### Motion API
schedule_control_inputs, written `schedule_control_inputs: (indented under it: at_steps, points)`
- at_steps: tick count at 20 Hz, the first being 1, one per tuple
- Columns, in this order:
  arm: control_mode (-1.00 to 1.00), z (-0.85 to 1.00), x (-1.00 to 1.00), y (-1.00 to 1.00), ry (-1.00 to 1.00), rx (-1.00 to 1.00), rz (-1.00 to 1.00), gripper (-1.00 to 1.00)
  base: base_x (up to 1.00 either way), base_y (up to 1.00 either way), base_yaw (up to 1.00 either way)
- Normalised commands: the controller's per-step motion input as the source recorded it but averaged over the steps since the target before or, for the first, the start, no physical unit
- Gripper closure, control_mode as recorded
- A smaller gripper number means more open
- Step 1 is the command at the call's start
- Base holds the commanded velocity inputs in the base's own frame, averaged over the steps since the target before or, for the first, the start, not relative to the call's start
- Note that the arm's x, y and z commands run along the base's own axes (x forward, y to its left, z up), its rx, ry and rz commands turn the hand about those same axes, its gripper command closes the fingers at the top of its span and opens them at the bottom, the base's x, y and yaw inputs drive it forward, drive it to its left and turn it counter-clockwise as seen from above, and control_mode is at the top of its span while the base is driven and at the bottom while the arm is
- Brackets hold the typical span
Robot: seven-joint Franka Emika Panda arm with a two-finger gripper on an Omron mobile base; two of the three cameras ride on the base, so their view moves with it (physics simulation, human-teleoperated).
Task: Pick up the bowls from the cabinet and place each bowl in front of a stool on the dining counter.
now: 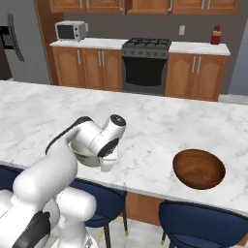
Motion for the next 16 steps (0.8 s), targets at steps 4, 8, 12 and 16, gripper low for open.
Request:
schedule_control_inputs:
  at_steps: [4, 8, 12, 16]
  points:
    - [-1.0, -0.32, 0.09, 0.0, 0.0, 0.0, 0.0, 1.0, 0.0, 0.0, 0.0]
    - [-1.0, -0.37, 0.06, 0.0, 0.0, 0.0, 0.0, 1.0, 0.0, 0.0, 0.0]
    - [-1.0, -0.45, 0.26, 0.0, -0.05, 0.0, 0.0, 1.0, 0.0, 0.0, 0.0]
    - [-1.0, -0.13, 0.21, 0.0, -0.03, 0.0, 0.0, 1.0, 0.0, 0.0, 0.0]
